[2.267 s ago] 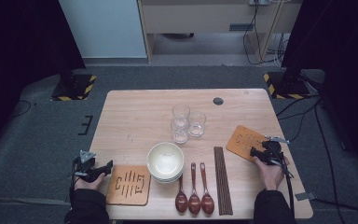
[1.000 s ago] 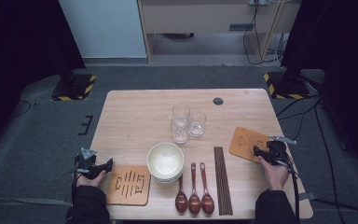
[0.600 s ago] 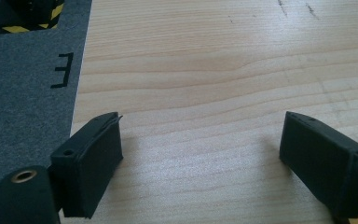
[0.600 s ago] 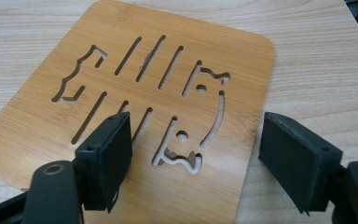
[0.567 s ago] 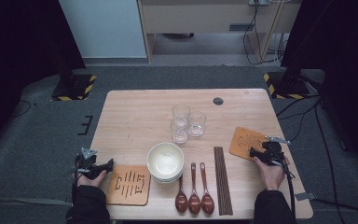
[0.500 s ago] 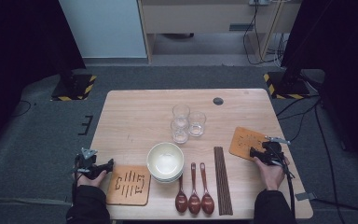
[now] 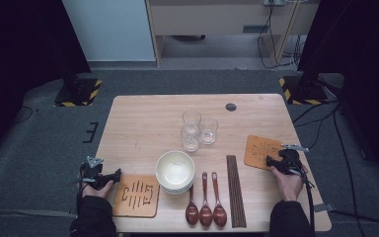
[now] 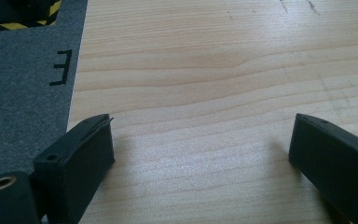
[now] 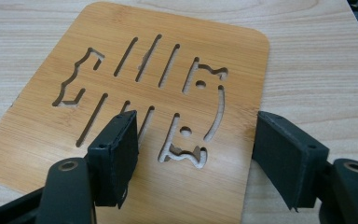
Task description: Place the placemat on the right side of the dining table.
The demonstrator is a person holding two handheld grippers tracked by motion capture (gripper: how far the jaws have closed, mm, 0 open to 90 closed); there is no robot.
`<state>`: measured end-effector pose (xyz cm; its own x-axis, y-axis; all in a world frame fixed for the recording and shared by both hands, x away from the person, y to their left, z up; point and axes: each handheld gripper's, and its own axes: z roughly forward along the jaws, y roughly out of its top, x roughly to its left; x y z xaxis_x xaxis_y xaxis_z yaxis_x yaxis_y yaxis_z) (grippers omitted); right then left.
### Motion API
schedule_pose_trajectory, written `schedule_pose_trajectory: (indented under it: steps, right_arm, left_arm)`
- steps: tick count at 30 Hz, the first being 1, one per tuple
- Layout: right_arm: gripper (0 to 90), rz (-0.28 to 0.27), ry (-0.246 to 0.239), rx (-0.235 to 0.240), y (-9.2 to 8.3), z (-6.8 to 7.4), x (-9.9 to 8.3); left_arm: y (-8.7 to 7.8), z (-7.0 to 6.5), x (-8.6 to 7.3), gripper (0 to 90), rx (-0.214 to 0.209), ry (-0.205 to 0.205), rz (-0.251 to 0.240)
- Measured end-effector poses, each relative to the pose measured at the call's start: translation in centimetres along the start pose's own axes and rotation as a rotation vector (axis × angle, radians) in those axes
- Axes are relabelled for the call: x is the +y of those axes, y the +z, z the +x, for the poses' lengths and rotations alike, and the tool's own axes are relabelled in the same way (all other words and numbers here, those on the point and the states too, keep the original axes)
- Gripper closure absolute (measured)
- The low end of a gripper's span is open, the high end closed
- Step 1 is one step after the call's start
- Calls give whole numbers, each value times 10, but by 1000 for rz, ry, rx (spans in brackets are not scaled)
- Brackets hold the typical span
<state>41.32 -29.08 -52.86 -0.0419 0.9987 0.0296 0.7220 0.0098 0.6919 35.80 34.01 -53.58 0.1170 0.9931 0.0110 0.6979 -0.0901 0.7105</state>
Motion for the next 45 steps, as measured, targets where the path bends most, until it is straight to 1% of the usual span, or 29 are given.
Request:
schedule_pose_trajectory:
  steps: [7,10,15,19,20,21,22,23,27,30,32,34,36,37,38,41,45]
  right_arm:
    - [315,13,-44,46,-1,-9,1]
    - [315,13,-56,56,-1,-11,1]
    - [310,11,-40,53,-2,-12,0]
    - [254,-14,-32,51,-3,-11,0]
    - [247,-24,-18,60,-5,-11,1]
    - [245,-42,-16,66,-6,-10,1]
    - [239,-45,-14,68,-7,-9,2]
    - [231,-49,-22,65,-7,-9,2]
    - [194,-27,-18,51,-4,-5,-1]
    - [184,-10,-10,44,-2,-2,-2]
    - [173,-7,-21,36,-1,-1,-3]
    - [165,-3,-15,29,0,0,-3]
    - [161,-4,-6,24,0,1,-3]
    - [157,0,-7,25,1,2,-4]
    - [156,-1,-19,21,1,2,-4]
    - [157,-2,-10,13,1,4,-4]
    - [168,-2,-14,19,1,3,-4]
  left_arm:
    - [0,0,0,49,-2,-1,1]
    - [0,0,0,48,-3,-2,2]
    - [0,0,0,46,-4,-2,2]
    - [0,0,0,41,-5,-2,3]
    - [0,0,0,41,-5,-2,4]
    - [0,0,0,40,-6,0,5]
    - [0,0,0,40,-6,0,5]
    - [0,0,0,40,-6,0,5]
    - [0,0,0,37,-4,-2,6]
    - [0,0,0,34,-3,-2,6]
    - [0,0,0,34,-3,-3,7]
    - [0,0,0,32,-3,-3,7]
    - [1,0,0,31,-2,-4,8]
    - [1,0,0,30,-1,-6,6]
    - [1,0,0,28,-1,-7,6]
    - [1,0,0,27,-1,-8,7]
    - [1,0,0,27,0,-7,7]
